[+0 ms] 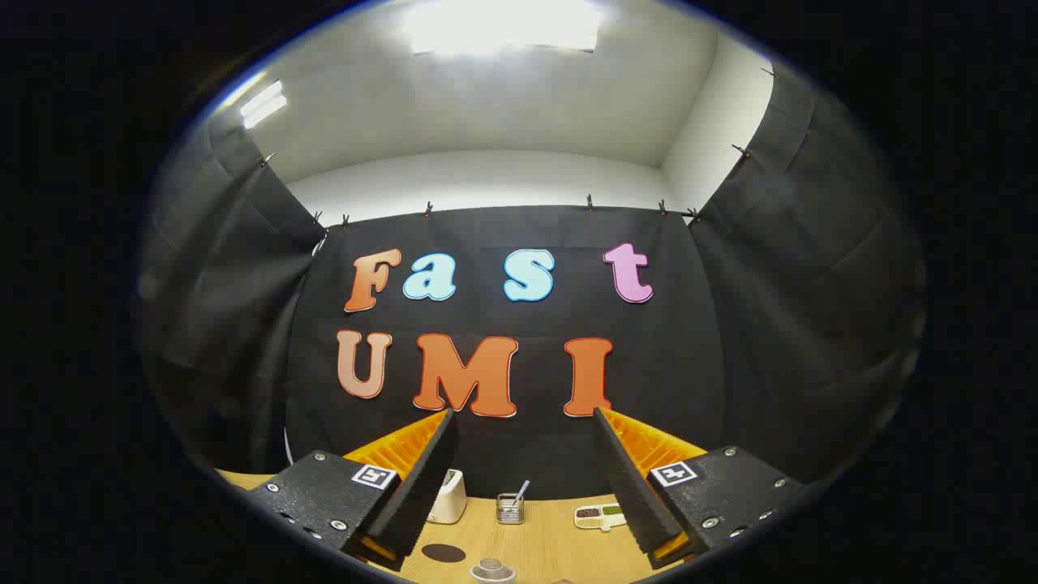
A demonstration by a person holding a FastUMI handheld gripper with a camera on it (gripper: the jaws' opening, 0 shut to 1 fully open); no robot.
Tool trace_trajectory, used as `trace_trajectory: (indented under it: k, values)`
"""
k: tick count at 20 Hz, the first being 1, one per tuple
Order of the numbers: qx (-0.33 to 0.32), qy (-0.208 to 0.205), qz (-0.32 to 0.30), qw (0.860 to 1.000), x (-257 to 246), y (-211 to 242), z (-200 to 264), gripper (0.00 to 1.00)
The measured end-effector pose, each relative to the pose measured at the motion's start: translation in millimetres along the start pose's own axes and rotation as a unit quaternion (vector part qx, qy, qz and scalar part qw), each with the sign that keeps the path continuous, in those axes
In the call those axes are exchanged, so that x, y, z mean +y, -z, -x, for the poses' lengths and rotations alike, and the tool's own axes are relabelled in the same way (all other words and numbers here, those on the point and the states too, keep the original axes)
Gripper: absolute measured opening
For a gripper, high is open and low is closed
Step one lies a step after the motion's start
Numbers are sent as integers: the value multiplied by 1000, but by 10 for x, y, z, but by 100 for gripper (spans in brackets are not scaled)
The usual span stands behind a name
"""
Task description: Take the bottle from table, then pour the juice into the cup, finally place the bottle on the coaster
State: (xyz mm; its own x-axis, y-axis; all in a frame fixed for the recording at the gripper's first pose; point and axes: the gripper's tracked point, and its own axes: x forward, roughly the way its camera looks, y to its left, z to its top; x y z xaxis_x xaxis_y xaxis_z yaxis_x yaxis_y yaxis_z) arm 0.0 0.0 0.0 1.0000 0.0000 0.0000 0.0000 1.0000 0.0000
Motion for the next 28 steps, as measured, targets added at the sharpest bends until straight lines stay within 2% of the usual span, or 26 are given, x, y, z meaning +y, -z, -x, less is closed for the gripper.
trace_trajectory:
  k: [14, 17, 28]
  values:
    - [-6, -34, 16, 999, 280, 136, 52, 98]
    - [-12, -24, 26, 999, 280, 134, 16, 98]
    - [8, -31, 19, 999, 313, 246, -9, 98]
